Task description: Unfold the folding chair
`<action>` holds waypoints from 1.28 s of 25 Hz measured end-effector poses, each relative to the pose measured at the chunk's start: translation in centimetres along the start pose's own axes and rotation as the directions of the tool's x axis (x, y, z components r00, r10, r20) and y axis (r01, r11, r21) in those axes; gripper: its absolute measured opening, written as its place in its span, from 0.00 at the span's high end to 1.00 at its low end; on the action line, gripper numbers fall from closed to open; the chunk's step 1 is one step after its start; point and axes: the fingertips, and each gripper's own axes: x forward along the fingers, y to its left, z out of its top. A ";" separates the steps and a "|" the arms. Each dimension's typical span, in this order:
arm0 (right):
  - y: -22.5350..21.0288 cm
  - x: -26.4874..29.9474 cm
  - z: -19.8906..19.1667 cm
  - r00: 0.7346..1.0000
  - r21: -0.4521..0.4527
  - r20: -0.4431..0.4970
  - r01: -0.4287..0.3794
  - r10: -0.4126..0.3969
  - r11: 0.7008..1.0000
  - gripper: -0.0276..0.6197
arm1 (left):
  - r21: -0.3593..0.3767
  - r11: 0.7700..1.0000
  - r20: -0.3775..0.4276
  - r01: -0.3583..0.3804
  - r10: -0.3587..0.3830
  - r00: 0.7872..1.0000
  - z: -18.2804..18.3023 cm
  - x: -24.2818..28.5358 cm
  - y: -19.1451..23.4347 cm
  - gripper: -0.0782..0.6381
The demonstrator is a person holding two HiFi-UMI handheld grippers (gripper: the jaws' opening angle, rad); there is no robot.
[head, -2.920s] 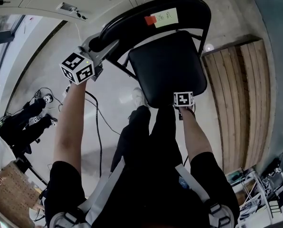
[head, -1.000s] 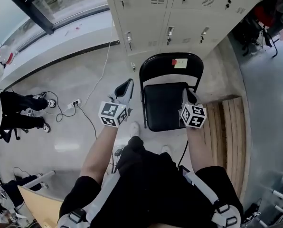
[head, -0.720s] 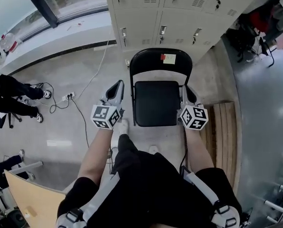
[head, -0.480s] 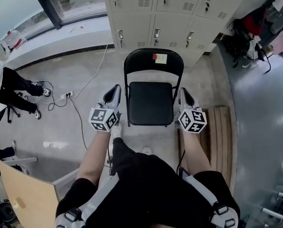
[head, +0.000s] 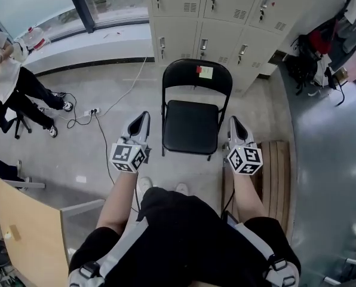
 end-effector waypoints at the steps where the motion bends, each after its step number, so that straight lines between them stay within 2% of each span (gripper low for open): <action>1: 0.2 -0.4 0.2 1.000 -0.009 0.010 -0.002 0.002 1.000 0.95 | 0.008 1.000 0.003 -0.002 0.002 1.000 0.2 -0.9 0.0 0.89; 7: 2.9 -2.4 1.3 0.999 -0.019 0.047 -0.016 0.017 1.000 0.95 | 0.009 1.000 0.036 -0.028 0.028 0.999 1.8 -5.2 0.9 0.89; 12: 6.7 -4.0 2.1 0.996 -0.044 0.074 -0.042 0.045 0.998 0.95 | 0.048 0.998 0.055 -0.029 0.026 0.998 2.9 -9.5 1.8 0.89; 16: 9.8 -4.5 2.3 0.995 -0.053 0.085 -0.051 0.056 0.997 0.95 | 0.032 0.999 0.061 -0.043 0.041 0.997 3.3 -11.9 3.5 0.89; 23: 14.1 -4.5 3.2 0.991 -0.088 0.104 -0.077 0.086 0.993 0.95 | 0.033 0.999 0.108 -0.030 0.026 0.994 5.4 -12.9 4.8 0.89; 32: 15.9 -3.8 2.6 0.993 -0.092 0.096 -0.061 0.070 0.994 0.95 | 0.054 0.998 0.087 0.013 -0.017 0.996 5.3 -12.4 4.8 0.89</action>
